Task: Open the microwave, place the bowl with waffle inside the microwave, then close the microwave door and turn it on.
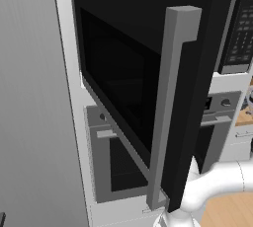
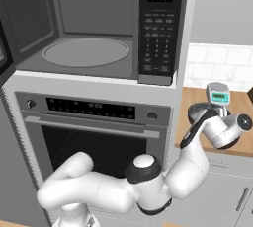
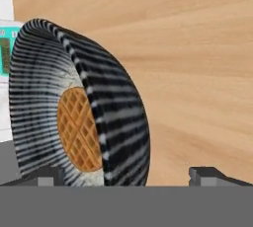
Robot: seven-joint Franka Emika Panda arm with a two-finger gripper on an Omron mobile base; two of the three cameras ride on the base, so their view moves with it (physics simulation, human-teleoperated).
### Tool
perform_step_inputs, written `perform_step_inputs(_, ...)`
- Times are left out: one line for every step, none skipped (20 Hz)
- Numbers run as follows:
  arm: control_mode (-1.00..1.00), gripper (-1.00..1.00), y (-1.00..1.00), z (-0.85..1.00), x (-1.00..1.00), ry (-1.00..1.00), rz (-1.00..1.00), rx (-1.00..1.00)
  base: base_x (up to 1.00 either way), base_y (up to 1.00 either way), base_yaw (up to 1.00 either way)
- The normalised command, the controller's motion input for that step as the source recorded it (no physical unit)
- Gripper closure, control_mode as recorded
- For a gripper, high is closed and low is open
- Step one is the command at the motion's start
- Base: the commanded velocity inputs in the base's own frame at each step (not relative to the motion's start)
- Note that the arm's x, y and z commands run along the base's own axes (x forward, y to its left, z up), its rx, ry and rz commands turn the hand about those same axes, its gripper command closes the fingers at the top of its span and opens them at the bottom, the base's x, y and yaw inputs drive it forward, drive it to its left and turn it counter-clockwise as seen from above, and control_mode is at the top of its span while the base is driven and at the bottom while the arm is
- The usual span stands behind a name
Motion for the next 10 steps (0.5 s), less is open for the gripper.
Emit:
perform_step_inputs(-1.0,-1.0,-0.13,-0.27,0.31,0.05,0.0,0.03,0.0,0.0,0.0)
perform_step_inputs(-1.0,-1.0,-0.1,-0.27,0.32,0.04,0.0,0.03,0.0,0.0,0.0)
perform_step_inputs(-1.0,-1.0,-0.09,-0.27,0.32,0.05,0.0,0.02,0.0,0.0,0.0)
perform_step_inputs(-1.0,-1.0,-0.11,-0.24,0.31,0.02,0.0,0.05,0.0,0.0,0.0)
perform_step_inputs(-1.0,-1.0,-0.11,-0.24,0.3,0.03,0.0,0.04,0.0,0.0,0.0)
perform_step_inputs(-1.0,-1.0,-0.09,-0.25,0.29,0.03,0.0,0.04,0.0,0.0,0.0)
perform_step_inputs(-1.0,-1.0,-0.09,-0.26,0.21,0.0,0.0,0.04,0.0,0.0,0.0)
perform_step_inputs(-1.0,1.0,-0.06,-0.27,0.14,0.0,0.0,0.03,0.0,0.0,0.0)
perform_step_inputs(-1.0,1.0,-0.07,-0.29,0.11,0.02,0.0,0.02,0.0,0.0,0.0)
perform_step_inputs(-1.0,1.0,-0.16,-0.26,0.01,0.0,0.0,0.01,0.0,0.0,0.0)
